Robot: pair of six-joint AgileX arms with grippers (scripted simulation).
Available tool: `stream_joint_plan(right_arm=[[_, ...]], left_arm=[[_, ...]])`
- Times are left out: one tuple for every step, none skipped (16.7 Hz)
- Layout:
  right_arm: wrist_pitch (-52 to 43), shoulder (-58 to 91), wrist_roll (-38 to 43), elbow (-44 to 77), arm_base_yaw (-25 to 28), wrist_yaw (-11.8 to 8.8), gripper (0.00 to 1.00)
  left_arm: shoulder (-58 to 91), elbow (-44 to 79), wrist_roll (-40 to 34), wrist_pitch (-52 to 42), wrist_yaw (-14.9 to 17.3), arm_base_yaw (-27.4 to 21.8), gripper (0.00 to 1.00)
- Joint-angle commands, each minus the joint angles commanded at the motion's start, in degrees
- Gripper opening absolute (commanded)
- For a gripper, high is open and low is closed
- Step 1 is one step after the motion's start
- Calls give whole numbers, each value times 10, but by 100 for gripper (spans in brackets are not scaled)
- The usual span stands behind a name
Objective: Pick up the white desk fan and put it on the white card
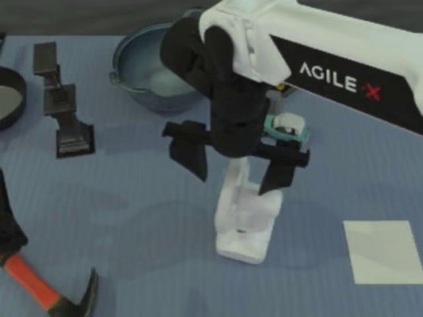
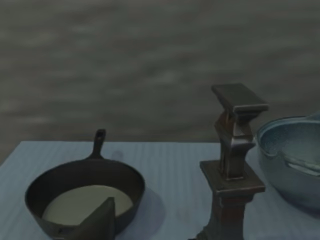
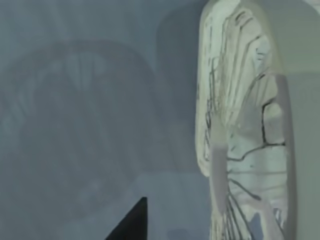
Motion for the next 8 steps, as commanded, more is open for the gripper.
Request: stream_joint_plan(right_arm=[[0,0,0,0,0,0,55],[0,0,0,0,0,0,47],[0,0,0,0,0,0,40],[0,0,0,0,0,0,32],[0,0,0,0,0,0,25],[0,0,0,0,0,0,17],[0,0,0,0,0,0,10],[0,0,0,0,0,0,2]], left_arm=[[0,0,0,0,0,0,100],[0,0,0,0,0,0,100],[0,0,0,0,0,0,100],[0,0,0,0,0,0,100],[0,0,0,0,0,0,100],[0,0,0,0,0,0,100],[0,0,0,0,0,0,100],[0,0,0,0,0,0,100]])
